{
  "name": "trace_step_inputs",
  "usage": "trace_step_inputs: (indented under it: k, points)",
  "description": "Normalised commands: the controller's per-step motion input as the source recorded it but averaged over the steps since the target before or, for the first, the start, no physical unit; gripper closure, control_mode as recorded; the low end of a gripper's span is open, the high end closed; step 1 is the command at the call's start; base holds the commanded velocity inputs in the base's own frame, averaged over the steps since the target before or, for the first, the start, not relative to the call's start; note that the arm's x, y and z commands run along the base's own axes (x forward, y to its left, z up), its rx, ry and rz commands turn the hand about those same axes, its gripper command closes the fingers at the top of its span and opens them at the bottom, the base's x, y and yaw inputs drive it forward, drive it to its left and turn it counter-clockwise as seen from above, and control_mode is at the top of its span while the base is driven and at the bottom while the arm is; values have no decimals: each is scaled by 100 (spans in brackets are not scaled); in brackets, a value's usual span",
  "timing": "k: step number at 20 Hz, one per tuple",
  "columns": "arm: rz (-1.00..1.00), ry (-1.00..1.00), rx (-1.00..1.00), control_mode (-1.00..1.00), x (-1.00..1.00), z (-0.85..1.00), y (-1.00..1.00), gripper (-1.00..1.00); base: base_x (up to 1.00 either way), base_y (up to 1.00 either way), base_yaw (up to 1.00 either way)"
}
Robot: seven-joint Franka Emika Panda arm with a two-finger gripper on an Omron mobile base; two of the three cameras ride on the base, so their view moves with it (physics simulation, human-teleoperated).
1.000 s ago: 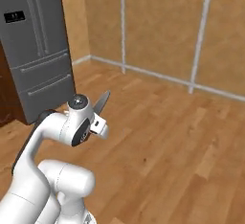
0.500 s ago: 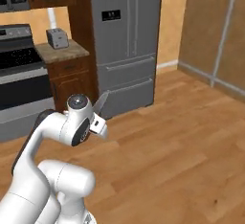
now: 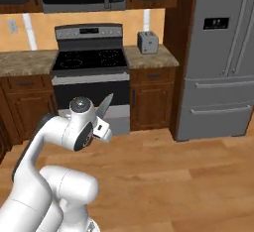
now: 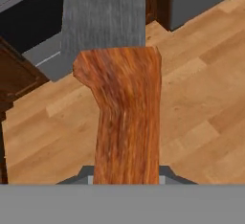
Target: Pick up the knife from the drawer and place it on the cutting board. Then place the meat from the plate to the cutting board.
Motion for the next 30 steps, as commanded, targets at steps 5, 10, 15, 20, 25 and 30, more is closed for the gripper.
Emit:
trace_step_inputs:
  k: [5, 10, 15, 20, 25, 30]
  points:
    - [0, 0, 0, 100, 0, 0, 0, 100, 36, 69, 63]
    - [0, 0, 0, 100, 0, 0, 0, 100, 57, 45, 64]
    - [0, 0, 0, 100, 0, 0, 0, 100, 84, 17, 60]
    - [0, 0, 0, 100, 0, 0, 0, 100, 100, 0, 40]
    - [0, 0, 0, 100, 0, 0, 0, 100, 69, 41, 53]
    - [0, 0, 0, 100, 0, 0, 0, 100, 14, 68, 67]
